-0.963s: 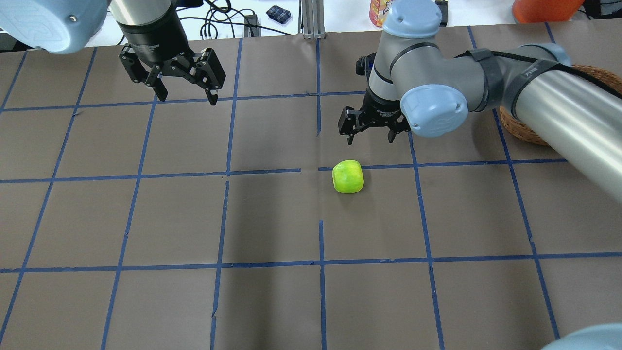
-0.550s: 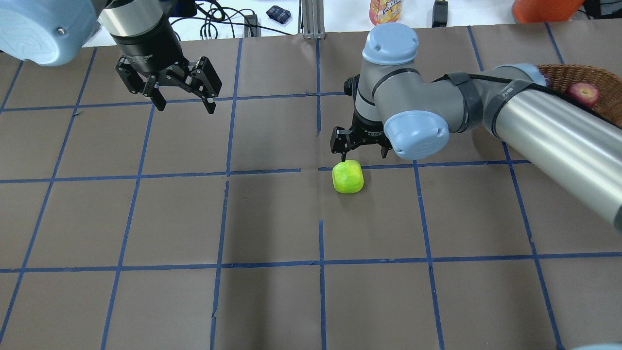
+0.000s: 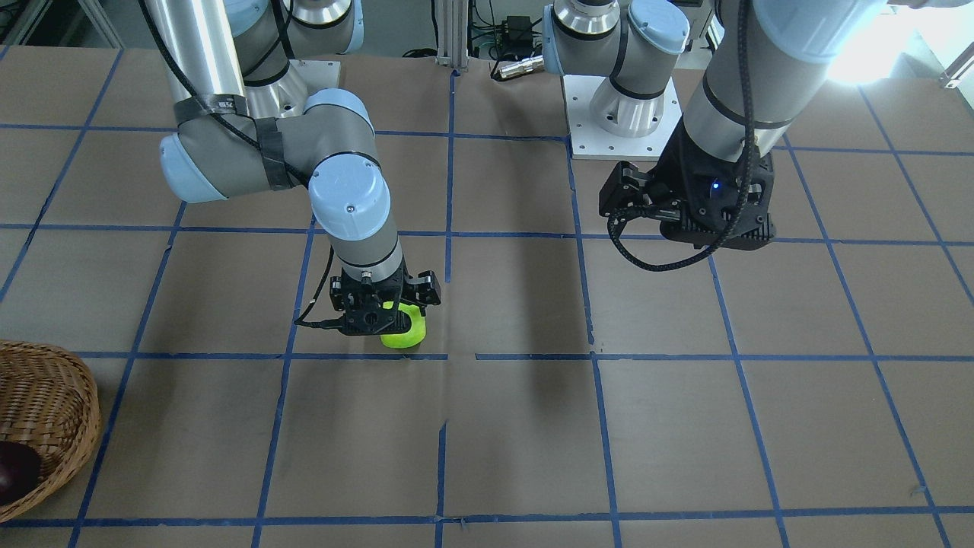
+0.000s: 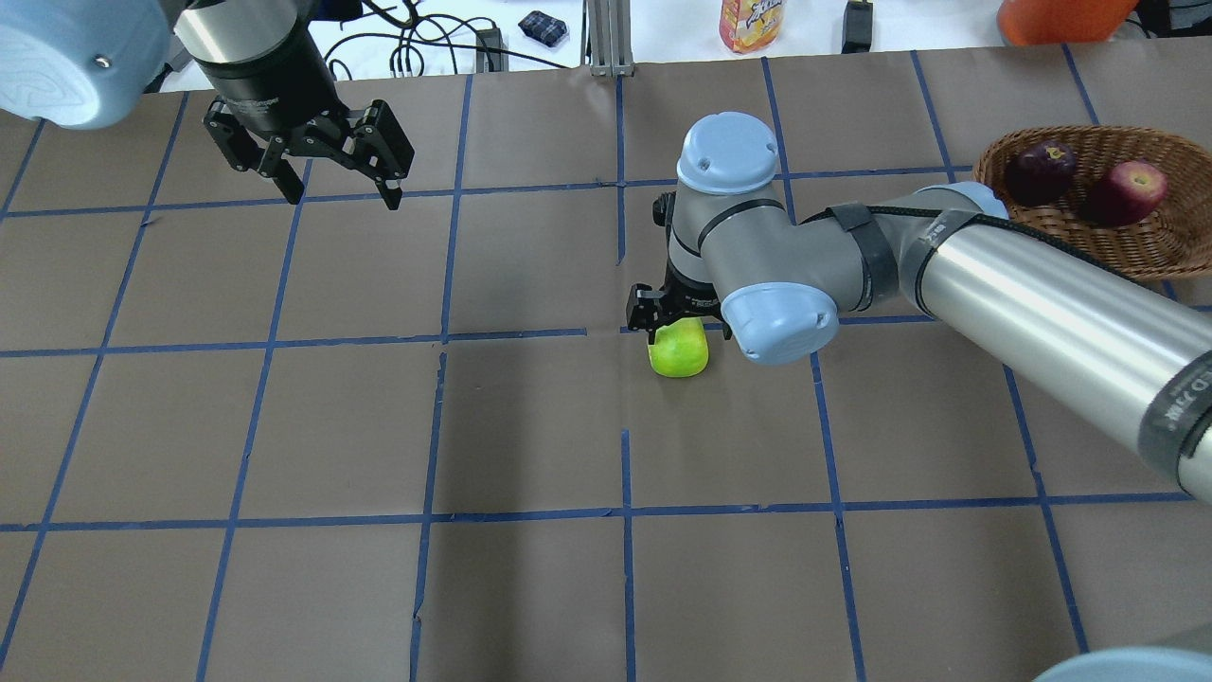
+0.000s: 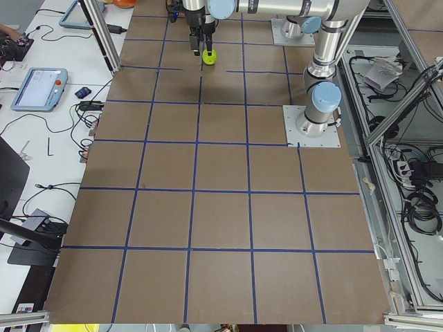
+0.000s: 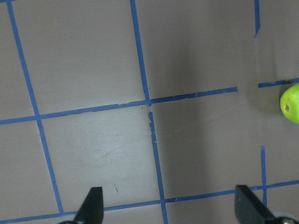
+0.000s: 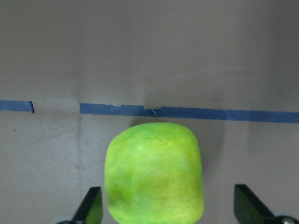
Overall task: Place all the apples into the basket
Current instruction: 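Lower the right gripper onto the green apple and grasp it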
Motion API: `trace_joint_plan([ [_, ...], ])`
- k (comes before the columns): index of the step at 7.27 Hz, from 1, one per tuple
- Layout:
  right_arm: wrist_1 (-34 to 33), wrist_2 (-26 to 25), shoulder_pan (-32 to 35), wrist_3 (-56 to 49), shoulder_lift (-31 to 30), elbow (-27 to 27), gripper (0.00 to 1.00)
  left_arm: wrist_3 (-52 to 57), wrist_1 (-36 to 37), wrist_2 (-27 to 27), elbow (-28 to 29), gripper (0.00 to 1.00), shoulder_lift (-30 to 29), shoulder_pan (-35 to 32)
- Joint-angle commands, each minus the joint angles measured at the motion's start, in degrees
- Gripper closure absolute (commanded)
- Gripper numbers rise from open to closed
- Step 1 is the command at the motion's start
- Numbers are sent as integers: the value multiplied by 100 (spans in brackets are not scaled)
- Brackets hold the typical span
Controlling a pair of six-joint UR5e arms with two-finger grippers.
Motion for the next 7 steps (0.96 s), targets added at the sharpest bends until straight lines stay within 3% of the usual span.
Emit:
trace_joint_plan([
  [1,-786,-33,184,46,232,276,1,-28,7,1,-42,0,-40,0],
  [2,-999,-60,185,46,268,330,11,6,7,18,-51,0,-14,-1],
  [3,-1001,-78,185,-15,269,313,51,-63,16,-8,-42,0,-40,-1],
  [4,-975,-104,168,-33,217,287,67,-55,16,-8,-16,0,-66,34],
  [6,-687,-446,-172,-138,-160,-80,68,-81,-37,-17,-7,0,-40,17],
  [7,46,-438,-758,-696,-214,-500,68,-55,-20,-69,72,0,-57,34],
])
